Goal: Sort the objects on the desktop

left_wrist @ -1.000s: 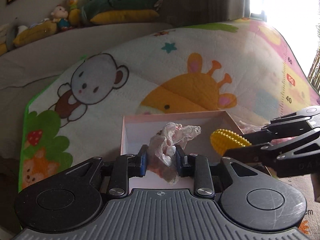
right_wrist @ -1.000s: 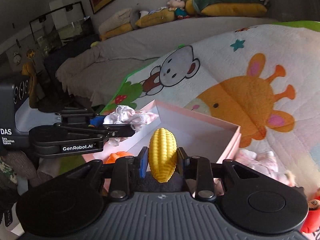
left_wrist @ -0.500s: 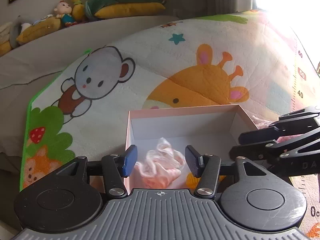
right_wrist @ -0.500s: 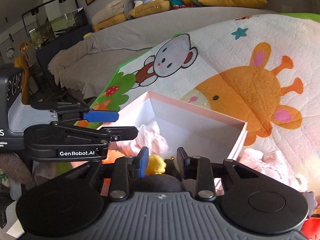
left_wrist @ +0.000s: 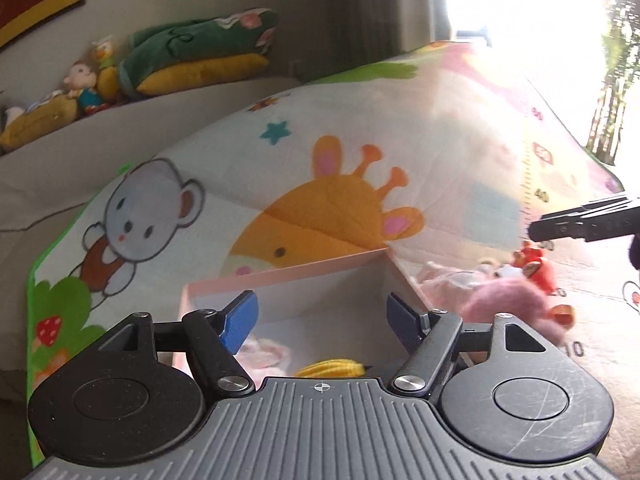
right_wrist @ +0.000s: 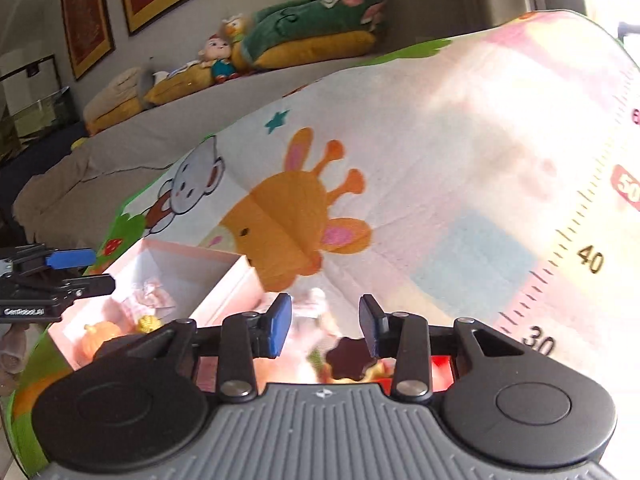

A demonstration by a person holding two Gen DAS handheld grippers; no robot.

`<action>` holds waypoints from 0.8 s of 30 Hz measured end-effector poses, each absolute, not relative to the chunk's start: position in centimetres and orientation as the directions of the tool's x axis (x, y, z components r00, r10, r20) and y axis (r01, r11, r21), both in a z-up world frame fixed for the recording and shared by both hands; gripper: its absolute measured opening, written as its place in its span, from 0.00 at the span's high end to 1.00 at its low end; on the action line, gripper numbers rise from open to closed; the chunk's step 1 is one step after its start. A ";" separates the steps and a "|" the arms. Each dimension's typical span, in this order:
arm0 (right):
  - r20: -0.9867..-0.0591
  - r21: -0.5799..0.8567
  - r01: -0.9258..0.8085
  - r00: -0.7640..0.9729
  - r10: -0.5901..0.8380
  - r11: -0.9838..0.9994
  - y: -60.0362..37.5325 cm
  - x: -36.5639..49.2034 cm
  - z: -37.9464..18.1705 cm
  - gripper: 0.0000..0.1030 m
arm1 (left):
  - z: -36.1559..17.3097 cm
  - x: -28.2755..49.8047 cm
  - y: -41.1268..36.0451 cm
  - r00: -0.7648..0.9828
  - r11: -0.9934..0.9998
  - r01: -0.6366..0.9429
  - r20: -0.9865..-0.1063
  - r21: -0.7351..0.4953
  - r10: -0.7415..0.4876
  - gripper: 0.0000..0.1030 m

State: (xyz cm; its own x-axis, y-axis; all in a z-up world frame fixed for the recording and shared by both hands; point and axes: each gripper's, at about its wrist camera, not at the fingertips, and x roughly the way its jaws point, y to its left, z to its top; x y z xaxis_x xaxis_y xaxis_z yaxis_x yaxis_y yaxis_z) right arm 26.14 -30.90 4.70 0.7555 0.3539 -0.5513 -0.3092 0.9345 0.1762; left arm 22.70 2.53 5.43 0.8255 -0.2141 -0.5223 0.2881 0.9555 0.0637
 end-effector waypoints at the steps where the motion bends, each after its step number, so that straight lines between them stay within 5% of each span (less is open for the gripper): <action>1: -0.548 0.171 -0.287 0.767 0.333 0.942 -31.9 25.9 4.7 0.62 | 5.6 22.4 1.3 0.821 0.943 0.325 -0.514 0.064 -0.248 0.20; 11: -0.578 0.194 -0.205 0.767 0.281 0.959 -35.9 24.9 1.7 0.59 | 4.8 21.1 -8.0 0.736 0.826 0.557 -0.515 0.089 -0.441 0.12; 21: -0.576 0.320 -0.143 0.755 0.312 0.937 -35.5 26.9 -0.4 0.52 | 1.0 18.0 -11.1 0.611 0.741 0.670 -0.598 0.044 -0.518 0.19; 24: -0.534 0.260 -0.259 0.764 0.362 0.930 -33.3 26.5 0.9 0.52 | 0.6 17.5 -10.8 0.597 0.740 0.672 -0.601 0.015 -0.531 0.24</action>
State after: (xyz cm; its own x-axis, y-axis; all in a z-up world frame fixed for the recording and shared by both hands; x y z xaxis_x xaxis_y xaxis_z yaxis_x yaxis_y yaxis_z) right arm 26.53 -33.26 0.93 0.7638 0.3620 -0.5343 -0.2587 0.9302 0.2604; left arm 17.53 -10.84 0.57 0.5973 -0.5307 -0.6014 0.6723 0.7402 0.0145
